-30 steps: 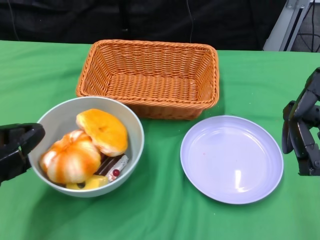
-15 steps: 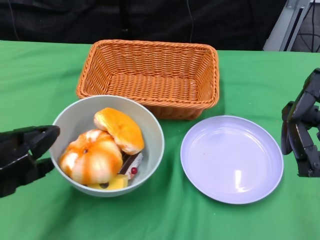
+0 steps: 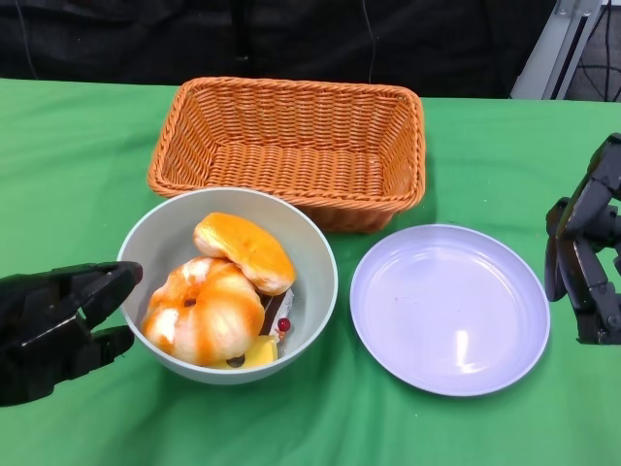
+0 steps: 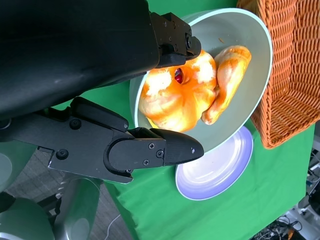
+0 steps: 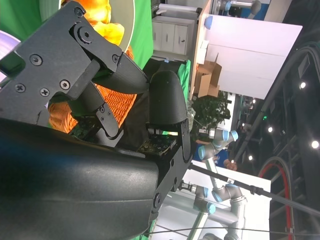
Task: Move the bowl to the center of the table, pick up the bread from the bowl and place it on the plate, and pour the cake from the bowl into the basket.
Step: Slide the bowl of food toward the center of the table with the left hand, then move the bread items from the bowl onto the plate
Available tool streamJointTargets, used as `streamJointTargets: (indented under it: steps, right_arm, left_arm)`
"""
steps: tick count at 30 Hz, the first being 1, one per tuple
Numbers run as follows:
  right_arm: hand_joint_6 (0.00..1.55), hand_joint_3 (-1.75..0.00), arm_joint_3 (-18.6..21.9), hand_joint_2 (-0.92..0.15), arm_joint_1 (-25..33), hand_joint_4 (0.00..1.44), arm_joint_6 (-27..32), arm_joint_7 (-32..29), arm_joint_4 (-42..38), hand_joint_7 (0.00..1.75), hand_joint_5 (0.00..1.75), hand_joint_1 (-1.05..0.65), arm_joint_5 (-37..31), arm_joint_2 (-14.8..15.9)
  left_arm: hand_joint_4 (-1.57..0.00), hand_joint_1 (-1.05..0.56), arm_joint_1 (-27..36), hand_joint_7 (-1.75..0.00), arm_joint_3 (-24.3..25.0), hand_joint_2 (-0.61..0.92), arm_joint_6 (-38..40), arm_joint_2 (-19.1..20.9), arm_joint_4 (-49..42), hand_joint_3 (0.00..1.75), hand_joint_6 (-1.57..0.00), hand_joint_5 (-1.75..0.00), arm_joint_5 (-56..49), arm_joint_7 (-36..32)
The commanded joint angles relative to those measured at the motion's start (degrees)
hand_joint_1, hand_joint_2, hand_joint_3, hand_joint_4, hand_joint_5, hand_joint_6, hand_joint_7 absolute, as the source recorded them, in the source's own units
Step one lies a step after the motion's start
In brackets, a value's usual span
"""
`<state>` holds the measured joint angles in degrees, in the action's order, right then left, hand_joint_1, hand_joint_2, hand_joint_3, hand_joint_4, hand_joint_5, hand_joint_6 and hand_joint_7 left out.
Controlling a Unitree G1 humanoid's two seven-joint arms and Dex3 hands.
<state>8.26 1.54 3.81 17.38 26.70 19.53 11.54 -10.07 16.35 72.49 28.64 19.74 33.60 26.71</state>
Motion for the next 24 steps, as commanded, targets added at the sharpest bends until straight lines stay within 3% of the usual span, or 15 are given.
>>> streamJointTargets:
  steps: [1,15,20,22,23,24]
  right_arm:
    - [0.64,-1.39,0.2,-0.38,0.6,0.90,-0.2,-0.1,-0.1,1.67,1.75,-0.25,0.1,0.2]
    - [0.65,-1.37,-0.1,-0.40,0.6,0.89,-0.7,0.5,-0.9,1.67,1.75,-0.27,0.0,0.2]
    - [0.63,-1.35,0.0,-0.41,0.4,0.88,-1.4,1.4,-1.6,1.67,1.75,-0.27,0.1,0.3]
    - [0.63,-1.35,0.0,-0.41,0.5,0.88,-0.9,1.2,-1.3,1.67,1.75,-0.27,0.2,0.2]
    - [0.63,-1.34,0.0,-0.41,0.6,0.88,-0.9,1.1,-1.3,1.67,1.75,-0.27,0.3,0.2]
    - [0.63,-1.34,0.1,-0.41,0.6,0.88,-0.9,1.1,-1.2,1.67,1.75,-0.27,0.3,0.2]
  left_arm:
    - [-0.03,-0.63,0.6,-0.01,-0.1,0.92,0.1,-0.1,0.5,0.37,-0.10,-0.01,1.1,0.0]
    - [-0.05,-0.61,1.1,-0.01,-0.5,0.92,0.3,-0.9,1.9,0.38,-0.11,-0.02,2.4,-0.6]
    - [-0.16,-0.63,1.6,-0.04,-3.0,0.92,-1.9,1.2,3.6,0.36,-0.18,-0.08,-0.7,-1.8]
    - [-0.24,-0.66,3.0,-0.06,-6.9,0.92,-7.3,4.3,5.3,0.37,-0.22,-0.12,-5.2,-1.8]
    - [-0.27,-0.66,4.1,-0.06,-10.9,0.92,-14.3,8.9,5.8,0.37,-0.24,-0.13,-11.6,-1.7]
    - [-0.41,-0.67,4.9,-0.08,-13.6,0.92,-19.6,12.1,5.9,0.36,-0.33,-0.18,-16.3,-1.5]
